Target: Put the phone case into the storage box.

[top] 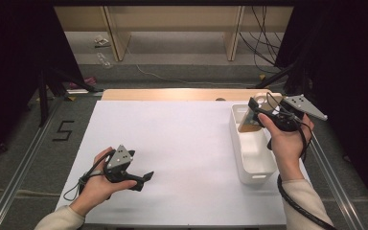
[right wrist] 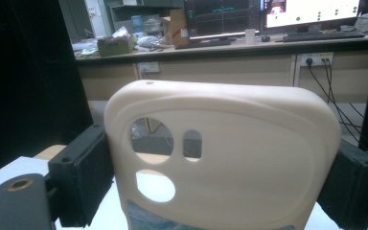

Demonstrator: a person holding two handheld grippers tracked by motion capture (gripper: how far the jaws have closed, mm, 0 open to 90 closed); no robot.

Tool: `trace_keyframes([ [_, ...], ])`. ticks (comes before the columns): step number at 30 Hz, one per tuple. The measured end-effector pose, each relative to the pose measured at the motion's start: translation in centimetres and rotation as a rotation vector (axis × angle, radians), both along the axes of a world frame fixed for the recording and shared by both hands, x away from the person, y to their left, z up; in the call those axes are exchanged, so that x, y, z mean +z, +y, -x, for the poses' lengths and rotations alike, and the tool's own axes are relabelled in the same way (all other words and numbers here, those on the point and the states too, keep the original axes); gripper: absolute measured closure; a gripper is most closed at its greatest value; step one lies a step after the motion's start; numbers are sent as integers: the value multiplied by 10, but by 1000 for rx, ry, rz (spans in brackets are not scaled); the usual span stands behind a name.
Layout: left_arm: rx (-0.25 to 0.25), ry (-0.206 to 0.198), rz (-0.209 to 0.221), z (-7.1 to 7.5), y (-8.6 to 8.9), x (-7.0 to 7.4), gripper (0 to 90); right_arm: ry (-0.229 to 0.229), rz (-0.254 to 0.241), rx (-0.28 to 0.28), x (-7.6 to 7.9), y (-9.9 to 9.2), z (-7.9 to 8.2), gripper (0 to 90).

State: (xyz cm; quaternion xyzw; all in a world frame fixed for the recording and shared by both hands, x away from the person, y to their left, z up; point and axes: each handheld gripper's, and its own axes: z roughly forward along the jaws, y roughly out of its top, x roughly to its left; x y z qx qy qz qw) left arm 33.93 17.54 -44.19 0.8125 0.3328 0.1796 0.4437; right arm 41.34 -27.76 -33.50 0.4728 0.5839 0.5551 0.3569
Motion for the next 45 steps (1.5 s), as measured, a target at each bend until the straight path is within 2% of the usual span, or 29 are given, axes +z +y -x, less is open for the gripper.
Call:
trace_keyframes([
  [31,1,0,1,0,0,0,15,4,-17,-19,1,-8,-1,132],
  [45,4,-1,5,0,0,0,15,21,0,-20,3,-7,-6,133],
])
